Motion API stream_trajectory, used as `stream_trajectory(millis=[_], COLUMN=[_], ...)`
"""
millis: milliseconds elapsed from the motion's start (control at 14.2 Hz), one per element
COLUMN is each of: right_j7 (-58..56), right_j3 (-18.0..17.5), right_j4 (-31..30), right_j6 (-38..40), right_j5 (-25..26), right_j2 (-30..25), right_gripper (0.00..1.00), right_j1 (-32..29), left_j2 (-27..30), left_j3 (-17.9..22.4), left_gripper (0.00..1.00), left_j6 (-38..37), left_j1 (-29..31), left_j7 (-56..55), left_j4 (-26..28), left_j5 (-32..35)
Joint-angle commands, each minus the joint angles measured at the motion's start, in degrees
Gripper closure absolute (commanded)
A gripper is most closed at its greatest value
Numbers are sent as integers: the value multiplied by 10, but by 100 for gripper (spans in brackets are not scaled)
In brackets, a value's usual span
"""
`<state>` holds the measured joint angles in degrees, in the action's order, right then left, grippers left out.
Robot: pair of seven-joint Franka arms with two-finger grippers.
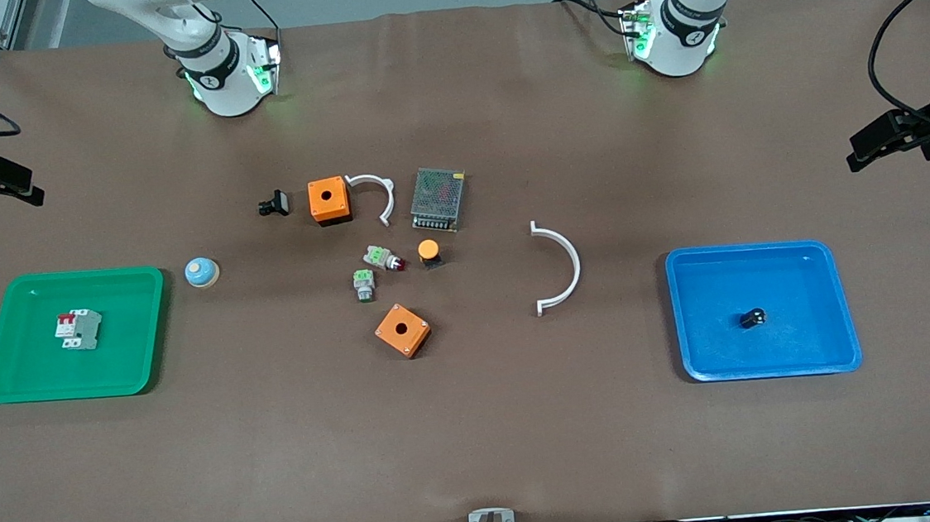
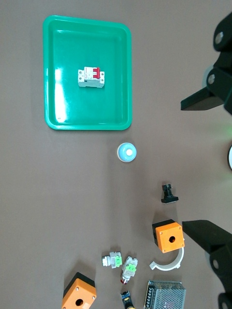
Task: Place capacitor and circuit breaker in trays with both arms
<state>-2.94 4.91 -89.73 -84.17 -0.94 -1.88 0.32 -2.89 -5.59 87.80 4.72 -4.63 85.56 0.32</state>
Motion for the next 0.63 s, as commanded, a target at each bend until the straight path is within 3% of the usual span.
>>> stream_trajectory(millis=[0, 564], right_j7=[5, 4], right_j3=[0, 1], right_j4=[-16, -25], right_j6=[-9, -20], right_j5=[3, 1], right_j2=[-20, -23], right_gripper=[0, 0], right_j1=[1, 0], left_j2=[-7, -6], left_j3=[-2, -5], left_gripper=[0, 0], left_j6=[-13, -12], left_j1=[3, -1], left_j7=[1, -1], left_j4=[-18, -18], left_j5=[-8, -9])
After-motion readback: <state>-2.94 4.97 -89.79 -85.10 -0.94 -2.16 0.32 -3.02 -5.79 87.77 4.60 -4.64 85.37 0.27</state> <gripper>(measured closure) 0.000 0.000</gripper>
